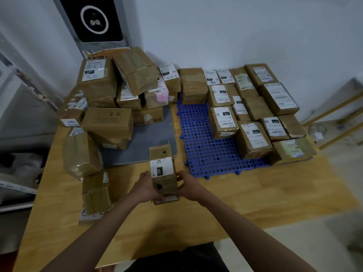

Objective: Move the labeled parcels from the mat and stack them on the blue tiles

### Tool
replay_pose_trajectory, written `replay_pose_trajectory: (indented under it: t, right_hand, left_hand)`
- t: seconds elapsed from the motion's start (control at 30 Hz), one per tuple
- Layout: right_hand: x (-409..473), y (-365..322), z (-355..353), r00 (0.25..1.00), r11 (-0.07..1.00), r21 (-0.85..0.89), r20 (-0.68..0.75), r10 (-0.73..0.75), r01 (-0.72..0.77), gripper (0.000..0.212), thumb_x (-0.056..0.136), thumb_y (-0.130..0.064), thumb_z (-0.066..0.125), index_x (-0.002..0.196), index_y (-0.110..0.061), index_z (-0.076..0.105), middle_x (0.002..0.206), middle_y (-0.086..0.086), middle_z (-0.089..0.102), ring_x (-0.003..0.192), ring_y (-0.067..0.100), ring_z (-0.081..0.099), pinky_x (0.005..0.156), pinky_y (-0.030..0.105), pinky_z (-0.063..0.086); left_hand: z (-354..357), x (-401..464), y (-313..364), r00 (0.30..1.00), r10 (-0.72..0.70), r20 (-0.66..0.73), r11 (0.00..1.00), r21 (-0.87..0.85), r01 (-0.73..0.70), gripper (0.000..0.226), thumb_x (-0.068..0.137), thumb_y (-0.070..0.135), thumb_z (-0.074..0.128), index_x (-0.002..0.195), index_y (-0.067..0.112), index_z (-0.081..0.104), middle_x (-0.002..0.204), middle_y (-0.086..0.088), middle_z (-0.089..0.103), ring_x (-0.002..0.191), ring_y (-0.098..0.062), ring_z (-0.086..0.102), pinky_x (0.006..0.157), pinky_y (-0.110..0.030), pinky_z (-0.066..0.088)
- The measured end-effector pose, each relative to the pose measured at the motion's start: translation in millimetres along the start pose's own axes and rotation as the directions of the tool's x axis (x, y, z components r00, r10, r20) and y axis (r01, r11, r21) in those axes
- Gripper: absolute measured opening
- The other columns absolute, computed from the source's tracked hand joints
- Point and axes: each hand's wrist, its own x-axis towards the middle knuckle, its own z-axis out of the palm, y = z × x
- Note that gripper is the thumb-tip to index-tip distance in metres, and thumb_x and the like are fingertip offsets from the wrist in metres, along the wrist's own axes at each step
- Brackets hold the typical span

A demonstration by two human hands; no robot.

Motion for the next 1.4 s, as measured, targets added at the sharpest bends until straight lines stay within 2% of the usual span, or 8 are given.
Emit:
replay_pose_trajectory:
  t: [0.17, 0.33, 0.5, 0.6, 0.8, 0.97, 1.17, 1.4]
  right_hand:
    - [-6.1, 24.1, -22.1, 0.999, 0.999, 0.041, -0.039, -0.023, 0.025, 0.069, 0.078, 0.006, 0.073, 0.138, -0.005, 0.042, 0.132, 0.012, 0.051, 0.112, 0.03, 0.058, 0.071, 0.022, 0.05]
    - [-5.1, 47.0, -49.3, 0.998, 0.995, 0.094, -0.057, -0.02, 0.025, 0.066, 0.077, 0.011, 0.069, 0.137, -0.002, 0.044, 0.133, 0.013, 0.051, 0.116, 0.03, 0.055, 0.083, 0.036, 0.055]
    - [4.0, 69.0, -82.8, 0.994, 0.991, 0.121, -0.1, -0.041, 0.053, 0.057, 0.079, 0.009, 0.068, 0.132, -0.001, 0.049, 0.118, 0.003, 0.058, 0.099, 0.012, 0.055, 0.076, 0.021, 0.053]
    - [12.8, 76.3, -104.4, 0.992, 0.991, 0.122, -0.121, -0.035, 0.05, 0.055, 0.081, 0.005, 0.069, 0.132, -0.003, 0.049, 0.127, 0.009, 0.056, 0.108, 0.021, 0.058, 0.089, 0.039, 0.054]
    - [53.0, 79.5, -150.5, 0.988, 0.997, 0.018, -0.137, -0.067, 0.07, 0.057, 0.081, -0.007, 0.074, 0.133, -0.008, 0.051, 0.128, 0.007, 0.057, 0.115, 0.024, 0.057, 0.091, 0.034, 0.052]
    - [99.0, 66.0, -191.2, 0.992, 0.986, -0.153, -0.09, -0.087, 0.072, 0.063, 0.079, -0.009, 0.076, 0.135, -0.01, 0.048, 0.13, 0.009, 0.052, 0.122, 0.026, 0.049, 0.098, 0.042, 0.049]
    - [144.2, 43.1, -225.6, 0.991, 0.959, -0.273, -0.08, -0.107, 0.081, 0.055, 0.082, -0.012, 0.072, 0.132, -0.008, 0.048, 0.124, 0.015, 0.046, 0.112, 0.029, 0.049, 0.093, 0.034, 0.045]
    - [183.0, 27.8, -239.4, 0.996, 0.921, -0.389, -0.067, -0.056, 0.026, 0.056, 0.082, -0.013, 0.072, 0.131, -0.006, 0.046, 0.132, 0.015, 0.039, 0.111, 0.033, 0.053, 0.097, 0.044, 0.049]
  left_hand:
    - [18.1, 8.3, 27.5, 1.0, -0.029, -0.009, 1.0, -0.003, 0.029, 0.105, 0.05, 0.037, 0.093, 0.136, 0.016, 0.038, 0.129, -0.001, 0.04, 0.12, -0.019, 0.043, 0.095, -0.036, 0.047]
    - [33.0, 21.6, 57.0, 1.0, -0.006, -0.028, 0.999, -0.034, 0.005, 0.106, 0.053, 0.033, 0.092, 0.139, 0.016, 0.033, 0.129, -0.002, 0.038, 0.121, -0.018, 0.041, 0.094, -0.037, 0.046]
    - [39.9, 42.0, 91.4, 0.999, 0.029, -0.038, 0.997, -0.071, -0.032, 0.112, 0.053, 0.029, 0.091, 0.144, 0.019, 0.027, 0.128, -0.001, 0.035, 0.121, -0.018, 0.04, 0.09, -0.032, 0.047]
    - [39.3, 59.0, 113.2, 0.999, 0.021, -0.031, 0.996, -0.084, -0.024, 0.117, 0.051, 0.029, 0.092, 0.147, 0.021, 0.025, 0.134, -0.003, 0.034, 0.124, -0.021, 0.043, 0.094, -0.037, 0.048]
    - [27.7, 105.9, 147.8, 0.998, 0.017, -0.064, 0.995, -0.094, -0.023, 0.117, 0.05, 0.029, 0.093, 0.146, 0.018, 0.026, 0.137, -0.005, 0.038, 0.125, -0.022, 0.042, 0.092, -0.031, 0.043]
    - [4.7, 150.4, 171.4, 0.997, -0.004, -0.073, 0.994, -0.109, -0.004, 0.119, 0.053, 0.028, 0.093, 0.148, 0.017, 0.023, 0.141, -0.005, 0.034, 0.132, -0.025, 0.035, 0.104, -0.041, 0.04]
    - [-22.9, 196.1, 183.5, 0.993, -0.006, -0.115, 0.989, -0.148, -0.011, 0.112, 0.051, 0.023, 0.094, 0.143, 0.018, 0.03, 0.135, -0.003, 0.035, 0.128, -0.023, 0.039, 0.099, -0.036, 0.04]
    - [-36.2, 236.1, 186.7, 0.994, -0.05, -0.097, 0.99, -0.14, 0.036, 0.111, 0.053, 0.023, 0.093, 0.144, 0.013, 0.03, 0.14, -0.007, 0.034, 0.129, -0.024, 0.039, 0.107, -0.039, 0.038]
